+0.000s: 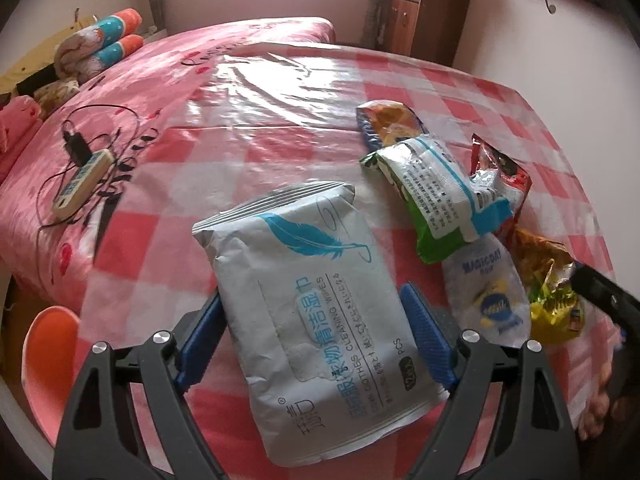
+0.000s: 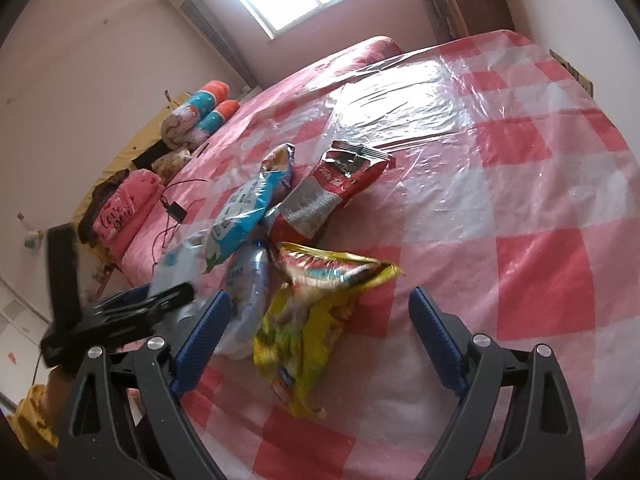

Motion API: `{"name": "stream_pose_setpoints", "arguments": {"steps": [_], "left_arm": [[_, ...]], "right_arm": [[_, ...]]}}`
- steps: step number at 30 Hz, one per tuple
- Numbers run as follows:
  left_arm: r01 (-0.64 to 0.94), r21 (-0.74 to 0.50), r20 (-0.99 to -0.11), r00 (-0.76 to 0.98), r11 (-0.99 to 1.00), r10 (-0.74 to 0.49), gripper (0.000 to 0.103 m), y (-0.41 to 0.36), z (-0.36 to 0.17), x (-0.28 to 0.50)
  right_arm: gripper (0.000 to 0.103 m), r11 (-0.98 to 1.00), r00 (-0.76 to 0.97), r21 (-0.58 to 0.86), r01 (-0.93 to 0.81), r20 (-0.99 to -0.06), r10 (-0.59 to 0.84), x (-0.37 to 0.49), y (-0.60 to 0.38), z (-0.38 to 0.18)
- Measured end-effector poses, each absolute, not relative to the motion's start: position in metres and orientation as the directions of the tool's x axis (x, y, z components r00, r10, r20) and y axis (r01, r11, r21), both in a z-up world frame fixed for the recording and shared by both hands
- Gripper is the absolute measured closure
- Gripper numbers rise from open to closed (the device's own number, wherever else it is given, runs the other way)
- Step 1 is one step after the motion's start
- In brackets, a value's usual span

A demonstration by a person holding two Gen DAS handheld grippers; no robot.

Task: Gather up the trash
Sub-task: 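Lift the white feather-print wipes pack with the left tool while the right tool moves over the yellow wrapper, then grasp the yellow snack wrapper with the right tool while the left tool holds the wipes pack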

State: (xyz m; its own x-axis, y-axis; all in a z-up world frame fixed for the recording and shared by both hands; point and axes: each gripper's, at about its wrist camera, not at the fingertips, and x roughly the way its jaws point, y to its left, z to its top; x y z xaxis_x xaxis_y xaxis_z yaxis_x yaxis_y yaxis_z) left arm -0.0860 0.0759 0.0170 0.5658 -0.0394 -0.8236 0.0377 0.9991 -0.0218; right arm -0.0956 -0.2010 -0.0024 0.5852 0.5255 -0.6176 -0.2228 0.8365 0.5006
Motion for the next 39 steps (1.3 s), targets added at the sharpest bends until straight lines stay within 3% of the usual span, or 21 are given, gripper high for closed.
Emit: {"name": "stream_pose_setpoints", "arguments": {"steps": [4, 7, 10, 28, 39], "left_arm": [[0.03, 0.006, -0.811, 0.584, 1.0, -0.012, 0.018, 0.086, 0.022, -0.105], [0.033, 0.008, -0.81, 0.586, 0.999, -0.013, 0.018, 0.092, 0.023, -0.113], [0.04, 0.003, -0.805, 0.592, 0.999, -0.022, 0.018, 0.097, 0.026, -0.117], [0.096, -0.128, -0.771, 0.616, 0.987, -0.16, 0.018, 0.118, 0.023, -0.137], [0.099, -0.188, -0.751, 0.627, 0.977, -0.208, 0.018, 0.142, 0.021, -0.145]], "right_arm": [[0.014, 0.863, 0.587, 0.441, -0.245, -0.642, 0.494, -0.091, -0.188, -0.001], [0.03, 0.88, 0.593, 0.405, -0.247, -0.656, 0.468, -0.09, -0.181, -0.001], [0.039, 0.9, 0.598, 0.349, -0.259, -0.674, 0.434, -0.088, -0.171, 0.0], [0.054, 0.942, 0.616, 0.205, -0.266, -0.716, 0.329, -0.084, -0.144, -0.004], [0.07, 0.944, 0.624, 0.238, -0.228, -0.709, 0.329, -0.085, -0.148, -0.001]]}}
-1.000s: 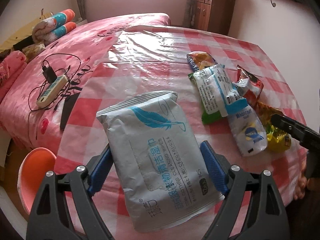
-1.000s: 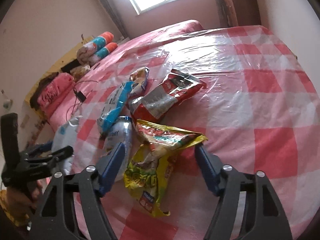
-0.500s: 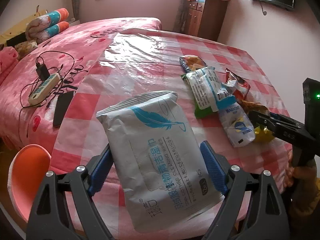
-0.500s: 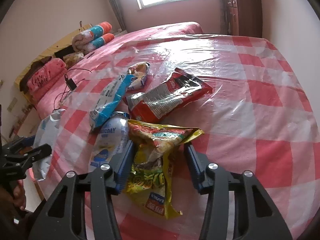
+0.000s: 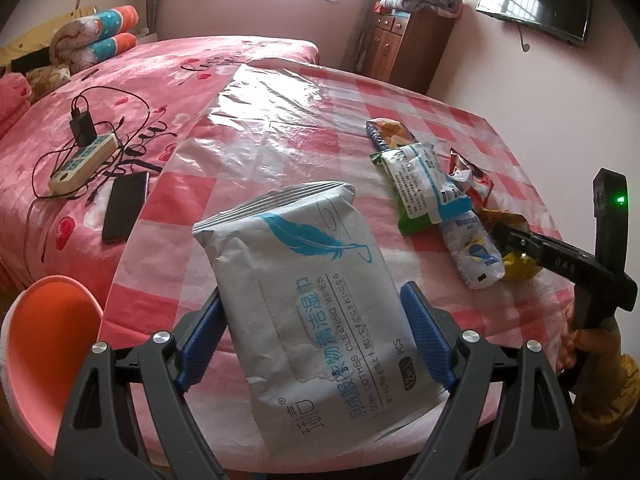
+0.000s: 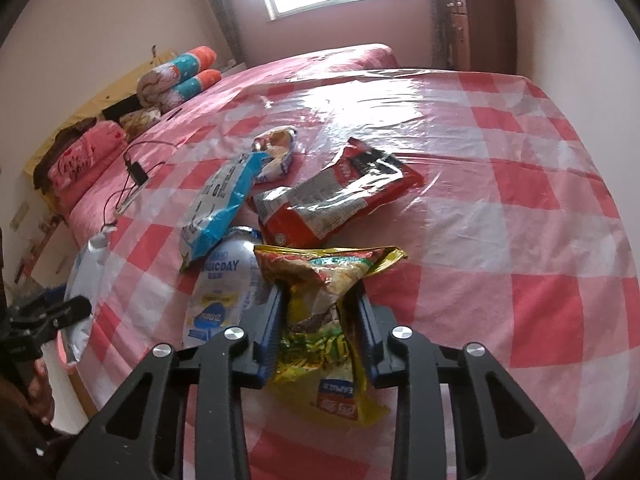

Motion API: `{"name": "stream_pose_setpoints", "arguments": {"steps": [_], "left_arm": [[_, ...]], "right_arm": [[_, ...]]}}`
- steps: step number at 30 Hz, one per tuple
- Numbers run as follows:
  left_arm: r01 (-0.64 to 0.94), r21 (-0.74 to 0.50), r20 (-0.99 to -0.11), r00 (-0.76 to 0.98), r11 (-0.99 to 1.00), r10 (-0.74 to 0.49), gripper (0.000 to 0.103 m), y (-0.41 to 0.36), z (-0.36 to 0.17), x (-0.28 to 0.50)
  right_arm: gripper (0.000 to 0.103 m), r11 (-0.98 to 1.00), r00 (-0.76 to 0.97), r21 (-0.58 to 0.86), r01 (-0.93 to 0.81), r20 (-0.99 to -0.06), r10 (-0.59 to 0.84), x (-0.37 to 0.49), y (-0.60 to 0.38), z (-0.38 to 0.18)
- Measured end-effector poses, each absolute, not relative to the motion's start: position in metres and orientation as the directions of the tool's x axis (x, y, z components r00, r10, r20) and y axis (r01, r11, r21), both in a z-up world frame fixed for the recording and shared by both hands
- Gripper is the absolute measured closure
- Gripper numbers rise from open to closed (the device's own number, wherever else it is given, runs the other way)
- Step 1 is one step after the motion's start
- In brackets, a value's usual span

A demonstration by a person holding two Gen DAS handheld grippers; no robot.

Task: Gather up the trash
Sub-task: 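Grasp the yellow snack wrapper with the right tool while the left tool holds the wipes pack, then carry the wipes pack and yellow wrapper over the orange bucket and open both tools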

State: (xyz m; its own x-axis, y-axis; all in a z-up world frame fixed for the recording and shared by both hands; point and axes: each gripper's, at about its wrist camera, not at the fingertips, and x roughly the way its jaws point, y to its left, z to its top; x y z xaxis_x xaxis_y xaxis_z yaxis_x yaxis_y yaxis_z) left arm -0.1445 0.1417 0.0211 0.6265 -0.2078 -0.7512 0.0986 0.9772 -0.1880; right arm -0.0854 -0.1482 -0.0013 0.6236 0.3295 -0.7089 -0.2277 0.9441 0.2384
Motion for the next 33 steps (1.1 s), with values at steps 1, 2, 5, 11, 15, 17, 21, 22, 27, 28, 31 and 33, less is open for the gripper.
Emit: {"name": "stream_pose_setpoints", "arguments": {"steps": [1, 2, 5, 11, 15, 17, 21, 22, 27, 28, 31, 33], "left_arm": [[0.1, -0.194, -0.749, 0.627, 0.976, -0.213, 0.018, 0.144, 0.02, -0.145], [0.101, -0.198, -0.747, 0.628, 0.975, -0.217, 0.018, 0.145, 0.02, -0.146], [0.104, -0.211, -0.74, 0.632, 0.972, -0.229, 0.018, 0.15, 0.02, -0.148], [0.109, -0.238, -0.722, 0.645, 0.965, -0.251, 0.018, 0.16, 0.021, -0.15], [0.104, -0.249, -0.706, 0.661, 0.963, -0.254, 0.018, 0.169, 0.025, -0.152], [0.099, -0.252, -0.701, 0.668, 0.963, -0.252, 0.018, 0.174, 0.027, -0.153], [0.078, -0.261, -0.691, 0.681, 0.962, -0.242, 0.018, 0.189, 0.029, -0.157], [0.068, -0.264, -0.688, 0.686, 0.962, -0.237, 0.018, 0.195, 0.03, -0.159], [0.029, -0.271, -0.683, 0.698, 0.962, -0.213, 0.018, 0.218, 0.029, -0.169], [0.017, -0.272, -0.683, 0.7, 0.962, -0.206, 0.018, 0.223, 0.029, -0.172], [-0.019, -0.271, -0.687, 0.704, 0.962, -0.18, 0.018, 0.239, 0.026, -0.178], [-0.045, -0.268, -0.692, 0.704, 0.962, -0.16, 0.018, 0.251, 0.024, -0.183]], "right_arm": [[0.07, 0.951, 0.636, 0.225, -0.212, -0.707, 0.309, -0.087, -0.15, 0.001], [0.07, 0.954, 0.641, 0.22, -0.204, -0.706, 0.3, -0.088, -0.152, 0.002], [0.071, 0.955, 0.648, 0.237, -0.178, -0.702, 0.295, -0.089, -0.16, 0.006], [0.071, 0.961, 0.672, 0.236, -0.146, -0.689, 0.271, -0.095, -0.166, 0.022], [0.071, 0.958, 0.69, 0.242, -0.154, -0.667, 0.28, -0.098, -0.162, 0.039], [0.071, 0.956, 0.697, 0.243, -0.165, -0.657, 0.288, -0.099, -0.157, 0.047], [0.071, 0.95, 0.704, 0.237, -0.206, -0.639, 0.312, -0.101, -0.141, 0.064], [0.071, 0.946, 0.701, 0.237, -0.22, -0.636, 0.322, -0.101, -0.136, 0.067], [0.071, 0.924, 0.68, 0.247, -0.292, -0.625, 0.383, -0.1, -0.103, 0.08], [0.071, 0.917, 0.671, 0.251, -0.311, -0.625, 0.399, -0.1, -0.095, 0.082], [0.071, 0.894, 0.642, 0.257, -0.366, -0.626, 0.443, -0.1, -0.068, 0.086], [0.071, 0.874, 0.615, 0.269, -0.404, -0.628, 0.478, -0.1, -0.051, 0.087]]}}
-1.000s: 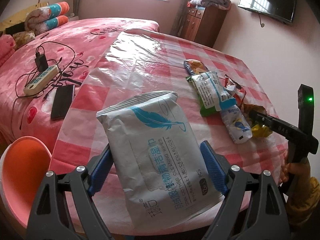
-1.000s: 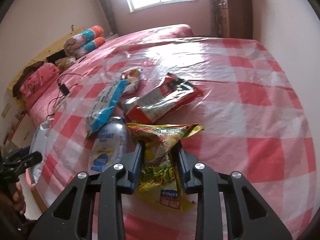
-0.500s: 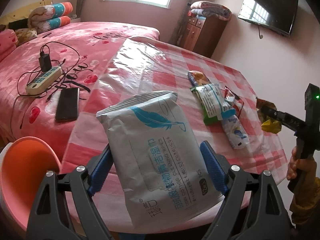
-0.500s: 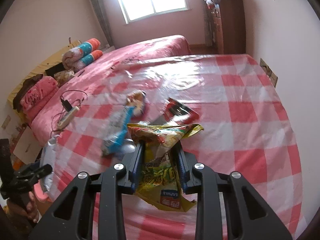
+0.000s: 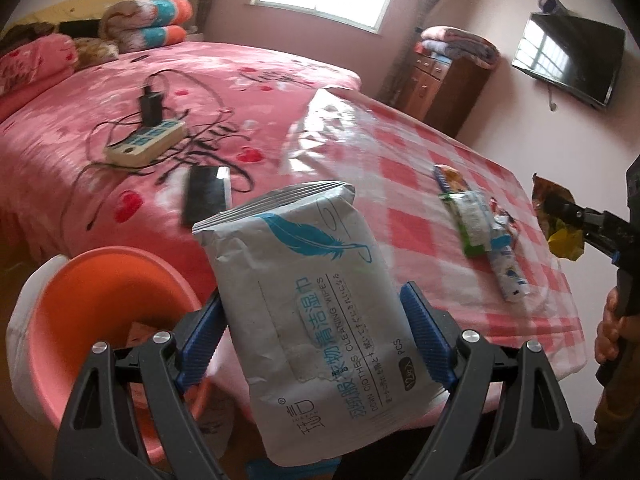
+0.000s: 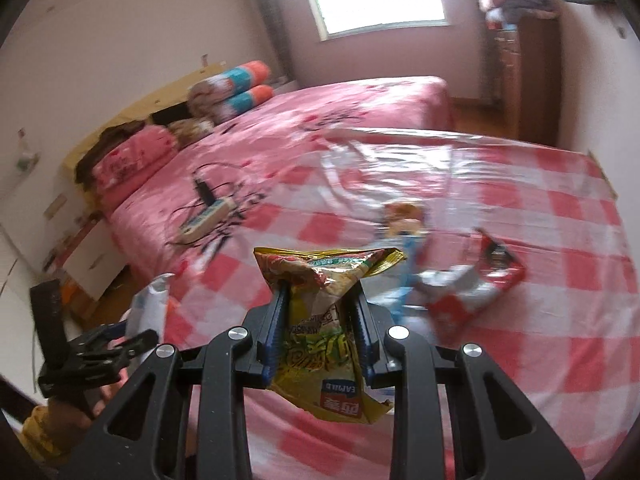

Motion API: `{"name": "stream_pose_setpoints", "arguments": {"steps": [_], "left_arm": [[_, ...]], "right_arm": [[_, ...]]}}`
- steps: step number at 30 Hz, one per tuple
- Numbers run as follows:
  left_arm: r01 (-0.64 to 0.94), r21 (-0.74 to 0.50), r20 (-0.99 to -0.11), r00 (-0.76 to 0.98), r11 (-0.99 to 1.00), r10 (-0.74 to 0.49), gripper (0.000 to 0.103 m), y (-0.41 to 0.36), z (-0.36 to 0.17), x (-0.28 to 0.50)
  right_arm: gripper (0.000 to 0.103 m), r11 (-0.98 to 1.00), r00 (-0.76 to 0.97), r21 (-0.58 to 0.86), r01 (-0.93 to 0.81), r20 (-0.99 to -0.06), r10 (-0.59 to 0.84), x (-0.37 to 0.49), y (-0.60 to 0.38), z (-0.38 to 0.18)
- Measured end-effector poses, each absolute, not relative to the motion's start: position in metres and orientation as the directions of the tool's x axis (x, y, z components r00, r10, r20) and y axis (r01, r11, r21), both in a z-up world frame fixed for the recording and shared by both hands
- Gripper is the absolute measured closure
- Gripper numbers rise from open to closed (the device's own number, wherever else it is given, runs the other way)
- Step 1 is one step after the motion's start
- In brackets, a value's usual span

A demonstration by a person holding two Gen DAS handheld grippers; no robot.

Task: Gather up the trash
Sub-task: 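Carry the wipes pack and yellow wrapper over the orange bucket and open both tools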

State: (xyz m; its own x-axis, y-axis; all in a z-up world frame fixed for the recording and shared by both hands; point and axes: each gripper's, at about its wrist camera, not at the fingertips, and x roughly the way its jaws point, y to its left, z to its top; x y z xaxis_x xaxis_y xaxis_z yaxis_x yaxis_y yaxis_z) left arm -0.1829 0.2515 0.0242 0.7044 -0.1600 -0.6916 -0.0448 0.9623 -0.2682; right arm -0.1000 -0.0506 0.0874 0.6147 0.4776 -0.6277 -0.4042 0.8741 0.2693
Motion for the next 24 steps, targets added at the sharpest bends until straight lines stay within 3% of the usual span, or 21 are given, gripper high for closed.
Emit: {"name": "stream_pose_setpoints", "arguments": {"steps": [13, 24], "left_arm": [[-0.273, -0.223, -0.748, 0.664, 0.936, 0.015, 0.018, 0.337, -0.003, -0.22], [-0.386, -0.204, -0.779, 0.62, 0.9, 0.089, 0.018, 0.38, -0.024, -0.233]], "right_arm": [[0.071, 0.68, 0.363, 0.346, -0.647, -0.644, 0.673, -0.109, 0.084, 0.079], [0.071, 0.547, 0.212, 0.339, -0.765, -0.669, 0.712, -0.12, 0.185, 0.061]]}}
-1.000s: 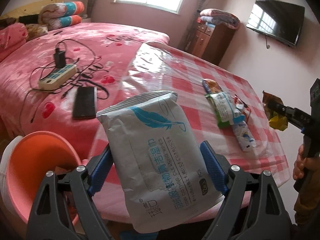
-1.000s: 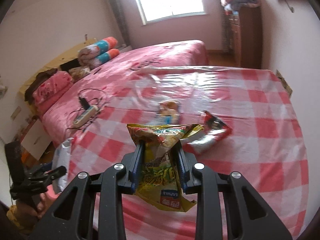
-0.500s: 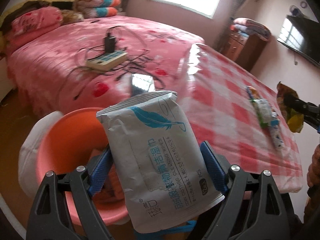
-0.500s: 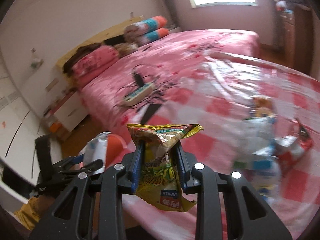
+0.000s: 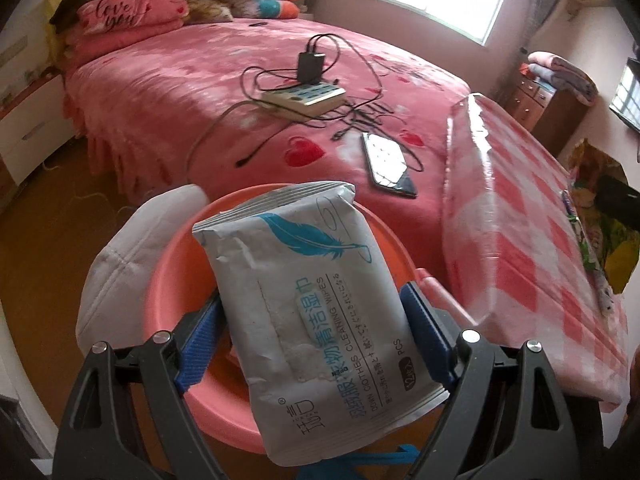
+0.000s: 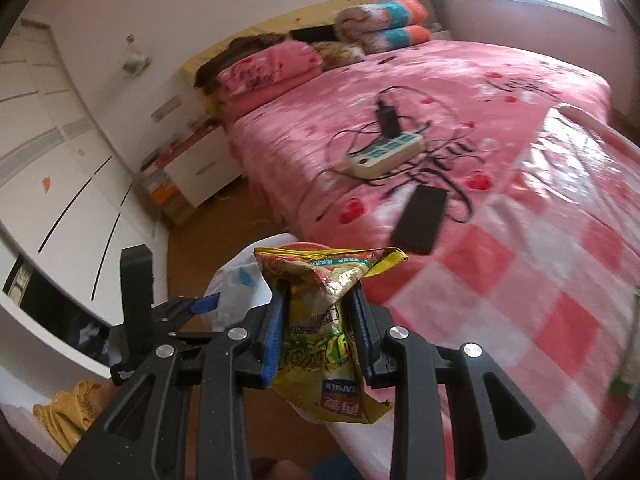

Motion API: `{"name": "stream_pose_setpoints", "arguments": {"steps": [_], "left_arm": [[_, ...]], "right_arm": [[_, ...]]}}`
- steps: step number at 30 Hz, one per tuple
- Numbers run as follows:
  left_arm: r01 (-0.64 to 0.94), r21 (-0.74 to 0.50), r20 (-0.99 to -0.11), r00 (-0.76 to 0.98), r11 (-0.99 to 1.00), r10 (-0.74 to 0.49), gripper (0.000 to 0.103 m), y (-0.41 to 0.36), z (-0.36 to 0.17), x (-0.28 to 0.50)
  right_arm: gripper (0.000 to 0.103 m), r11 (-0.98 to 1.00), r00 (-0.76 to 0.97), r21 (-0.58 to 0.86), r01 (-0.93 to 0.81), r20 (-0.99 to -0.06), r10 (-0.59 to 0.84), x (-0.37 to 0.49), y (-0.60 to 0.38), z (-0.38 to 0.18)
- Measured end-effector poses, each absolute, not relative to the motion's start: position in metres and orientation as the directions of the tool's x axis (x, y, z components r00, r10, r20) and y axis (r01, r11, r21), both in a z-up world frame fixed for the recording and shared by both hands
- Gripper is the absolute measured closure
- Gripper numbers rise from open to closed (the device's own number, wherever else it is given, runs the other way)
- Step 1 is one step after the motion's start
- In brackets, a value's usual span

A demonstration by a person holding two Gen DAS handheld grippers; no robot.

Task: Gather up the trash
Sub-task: 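Carry the wipes pack and yellow wrapper over the orange bucket and open both tools, then move both open tools back to the remaining trash on the bed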

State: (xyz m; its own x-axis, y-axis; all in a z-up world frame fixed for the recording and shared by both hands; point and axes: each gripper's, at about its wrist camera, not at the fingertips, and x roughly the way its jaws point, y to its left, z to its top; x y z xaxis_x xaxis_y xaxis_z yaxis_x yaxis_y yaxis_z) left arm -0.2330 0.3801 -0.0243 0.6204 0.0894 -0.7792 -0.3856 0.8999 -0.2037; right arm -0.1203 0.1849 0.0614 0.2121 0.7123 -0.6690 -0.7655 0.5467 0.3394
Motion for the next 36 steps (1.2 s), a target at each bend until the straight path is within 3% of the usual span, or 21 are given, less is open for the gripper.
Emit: {"name": "stream_pose_setpoints", "arguments": {"steps": [9, 12, 14, 20, 24, 36], "left_arm": [[-0.435, -0.19, -0.796, 0.593, 0.88, 0.122, 0.017, 0.398, -0.036, -0.238], [-0.454, -0.178, -0.799, 0.585, 0.873, 0.141, 0.017, 0.404, -0.039, -0.239], [-0.46, -0.17, -0.792, 0.59, 0.871, 0.157, 0.017, 0.406, -0.037, -0.241], [-0.469, -0.145, -0.783, 0.592, 0.871, 0.189, 0.017, 0.41, -0.031, -0.239], [-0.465, -0.143, -0.775, 0.602, 0.874, 0.194, 0.017, 0.408, -0.026, -0.238], [-0.416, -0.157, -0.757, 0.633, 0.896, 0.162, 0.017, 0.386, -0.014, -0.23]], "right_arm": [[0.068, 0.495, 0.137, 0.323, -0.807, -0.712, 0.688, -0.127, 0.246, 0.034], [0.052, 0.498, 0.106, 0.368, -0.785, -0.712, 0.694, -0.119, 0.251, 0.023], [0.036, 0.506, 0.107, 0.395, -0.767, -0.698, 0.708, -0.116, 0.247, 0.023], [0.018, 0.542, 0.166, 0.395, -0.742, -0.675, 0.719, -0.111, 0.228, 0.034], [0.014, 0.567, 0.22, 0.356, -0.743, -0.669, 0.71, -0.116, 0.216, 0.04], [0.014, 0.631, 0.301, 0.335, -0.699, -0.663, 0.685, -0.115, 0.176, 0.039]]}}
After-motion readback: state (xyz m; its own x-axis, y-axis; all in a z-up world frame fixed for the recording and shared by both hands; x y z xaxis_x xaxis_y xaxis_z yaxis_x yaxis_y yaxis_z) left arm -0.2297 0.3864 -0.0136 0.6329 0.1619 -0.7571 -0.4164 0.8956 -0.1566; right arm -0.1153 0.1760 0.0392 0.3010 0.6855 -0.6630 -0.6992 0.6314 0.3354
